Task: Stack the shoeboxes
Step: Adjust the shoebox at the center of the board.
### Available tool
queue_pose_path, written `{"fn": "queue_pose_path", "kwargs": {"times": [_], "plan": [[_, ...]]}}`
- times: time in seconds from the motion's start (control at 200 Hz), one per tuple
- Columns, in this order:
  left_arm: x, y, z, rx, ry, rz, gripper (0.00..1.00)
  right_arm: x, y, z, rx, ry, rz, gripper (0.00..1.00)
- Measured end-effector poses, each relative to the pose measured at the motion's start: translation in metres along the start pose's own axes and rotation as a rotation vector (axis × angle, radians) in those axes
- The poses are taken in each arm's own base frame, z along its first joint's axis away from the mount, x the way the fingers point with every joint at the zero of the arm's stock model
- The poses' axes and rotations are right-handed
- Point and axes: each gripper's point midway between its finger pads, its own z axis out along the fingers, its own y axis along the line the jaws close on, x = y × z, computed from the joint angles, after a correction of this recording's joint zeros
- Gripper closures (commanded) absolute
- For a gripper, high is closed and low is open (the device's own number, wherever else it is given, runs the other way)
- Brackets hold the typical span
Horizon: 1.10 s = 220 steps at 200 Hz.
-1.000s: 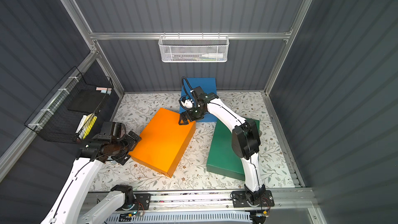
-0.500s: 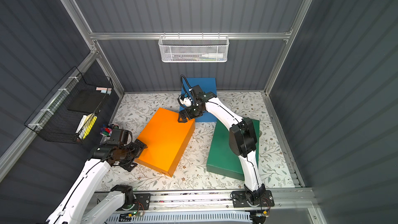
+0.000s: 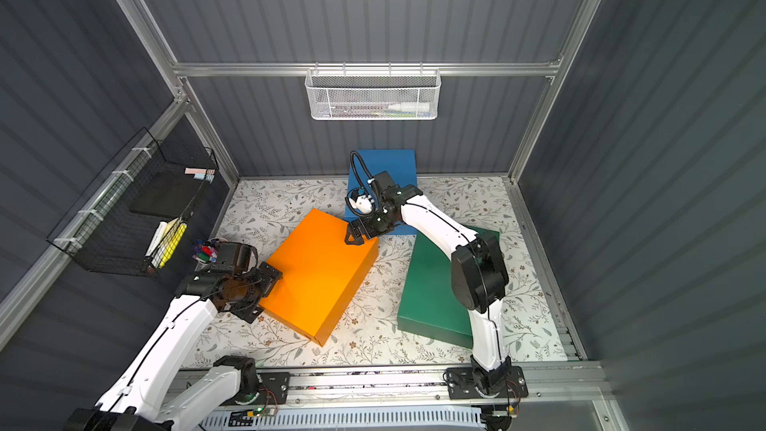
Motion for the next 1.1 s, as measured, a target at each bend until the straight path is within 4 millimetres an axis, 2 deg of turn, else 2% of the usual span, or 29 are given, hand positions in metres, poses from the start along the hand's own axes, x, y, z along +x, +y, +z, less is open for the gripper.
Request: {"fn": "queue_pose_path", "kwargs": {"times": [0.155, 0.255, 0.34, 0.48, 0.545, 0.635, 0.745, 0.825, 1.101], "plan": [[-0.014, -0.015, -0.009, 0.01, -0.051, 0.003, 0.0, 0.021, 0.019, -0.003, 0.005, 0.067, 0.007, 0.01], [-0.02, -0.022, -0.013, 0.011, -0.075, 0.004, 0.0, 0.021, 0.016, -0.008, 0.054, 0.064, 0.003, 0.01], [-0.022, -0.022, -0.014, 0.008, -0.085, 0.002, 0.0, 0.01, 0.005, -0.017, 0.111, 0.034, -0.004, 0.01], [-0.023, -0.023, -0.019, 0.027, -0.098, -0.013, 0.0, -0.02, -0.014, -0.029, 0.198, -0.038, -0.032, 0.01], [-0.024, -0.024, -0.023, 0.044, -0.112, -0.018, 0.0, -0.029, -0.022, -0.025, 0.214, -0.046, -0.031, 0.01], [-0.025, -0.024, -0.026, 0.052, -0.123, -0.023, 0.0, -0.034, -0.034, -0.008, 0.206, -0.021, -0.015, 0.01], [-0.028, -0.023, -0.022, 0.029, -0.129, -0.024, 0.0, -0.024, -0.042, 0.02, 0.154, 0.049, 0.023, 0.01], [-0.032, -0.025, -0.02, 0.013, -0.138, -0.025, 0.0, -0.012, -0.041, 0.032, 0.11, 0.092, 0.056, 0.01], [-0.046, -0.034, -0.017, -0.036, -0.178, 0.001, 0.0, 0.014, -0.014, 0.027, 0.021, 0.123, 0.113, 0.01]]}}
